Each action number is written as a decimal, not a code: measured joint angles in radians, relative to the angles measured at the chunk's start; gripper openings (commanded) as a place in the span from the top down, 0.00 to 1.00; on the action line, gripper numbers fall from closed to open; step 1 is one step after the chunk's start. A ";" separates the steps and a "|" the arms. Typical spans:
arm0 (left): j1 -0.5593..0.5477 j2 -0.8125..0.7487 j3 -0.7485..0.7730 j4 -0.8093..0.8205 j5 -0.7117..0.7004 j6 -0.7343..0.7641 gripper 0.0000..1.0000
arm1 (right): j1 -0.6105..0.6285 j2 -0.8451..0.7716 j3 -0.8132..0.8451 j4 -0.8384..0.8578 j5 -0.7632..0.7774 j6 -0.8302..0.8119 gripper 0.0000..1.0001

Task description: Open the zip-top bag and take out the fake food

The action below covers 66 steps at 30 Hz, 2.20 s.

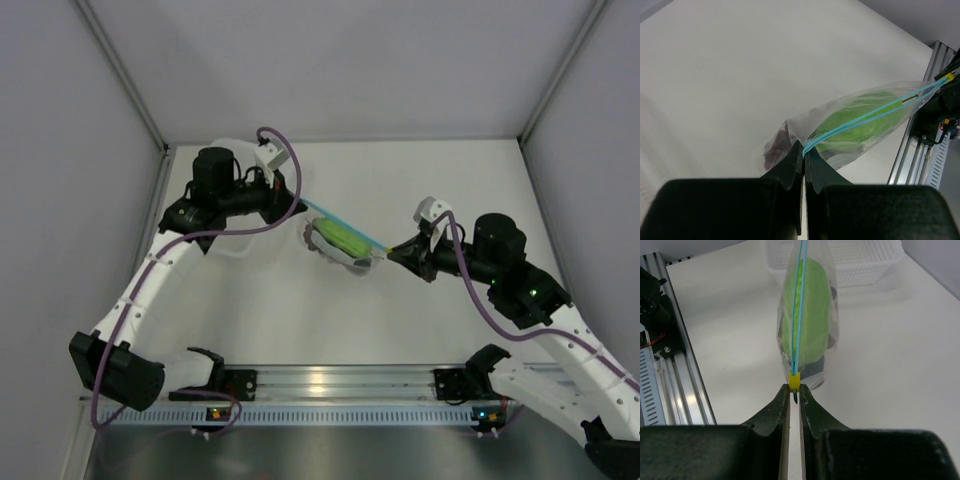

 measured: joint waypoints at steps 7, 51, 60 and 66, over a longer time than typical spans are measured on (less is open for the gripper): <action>0.024 -0.013 -0.044 0.056 0.180 0.026 1.00 | -0.001 0.011 -0.001 0.001 -0.077 0.052 0.60; -0.089 0.018 -0.068 0.098 0.328 0.048 1.00 | 0.127 0.252 0.026 0.239 0.109 0.291 0.86; -0.089 0.018 -0.068 0.097 0.333 0.048 1.00 | 0.163 0.312 0.027 0.238 0.134 0.259 0.98; -0.089 0.018 -0.068 0.097 0.333 0.048 1.00 | 0.174 0.320 0.033 0.235 0.159 0.243 1.00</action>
